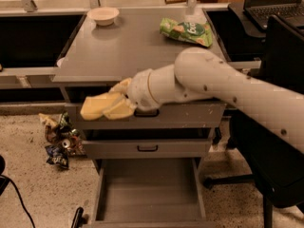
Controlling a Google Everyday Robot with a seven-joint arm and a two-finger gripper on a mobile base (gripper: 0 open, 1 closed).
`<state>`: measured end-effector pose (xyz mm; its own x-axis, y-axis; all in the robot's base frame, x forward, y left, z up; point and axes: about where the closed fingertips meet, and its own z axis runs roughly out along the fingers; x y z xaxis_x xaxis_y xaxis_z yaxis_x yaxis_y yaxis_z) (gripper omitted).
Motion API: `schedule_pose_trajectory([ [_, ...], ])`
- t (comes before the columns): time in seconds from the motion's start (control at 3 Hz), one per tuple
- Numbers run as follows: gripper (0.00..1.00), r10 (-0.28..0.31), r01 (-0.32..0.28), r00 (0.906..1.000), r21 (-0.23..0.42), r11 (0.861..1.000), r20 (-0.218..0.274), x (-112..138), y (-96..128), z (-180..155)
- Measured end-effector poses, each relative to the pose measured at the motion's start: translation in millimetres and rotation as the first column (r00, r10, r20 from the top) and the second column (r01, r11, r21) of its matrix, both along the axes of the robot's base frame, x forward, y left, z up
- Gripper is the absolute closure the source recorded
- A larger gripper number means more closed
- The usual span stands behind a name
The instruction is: Place sponge into bottom drawer
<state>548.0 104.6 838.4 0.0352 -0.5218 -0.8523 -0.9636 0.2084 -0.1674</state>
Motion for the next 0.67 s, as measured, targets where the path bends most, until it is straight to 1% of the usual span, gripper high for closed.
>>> schedule_pose_trajectory([
  [0.33, 1.00, -0.064, 0.062, 0.9946, -0.026, 0.998, -0.081, -38.9, -21.6, -45.1],
  [0.67, 1.00, -0.124, 0.119, 0.9727, -0.034, 0.992, -0.196, -75.1, -39.1, -103.8],
])
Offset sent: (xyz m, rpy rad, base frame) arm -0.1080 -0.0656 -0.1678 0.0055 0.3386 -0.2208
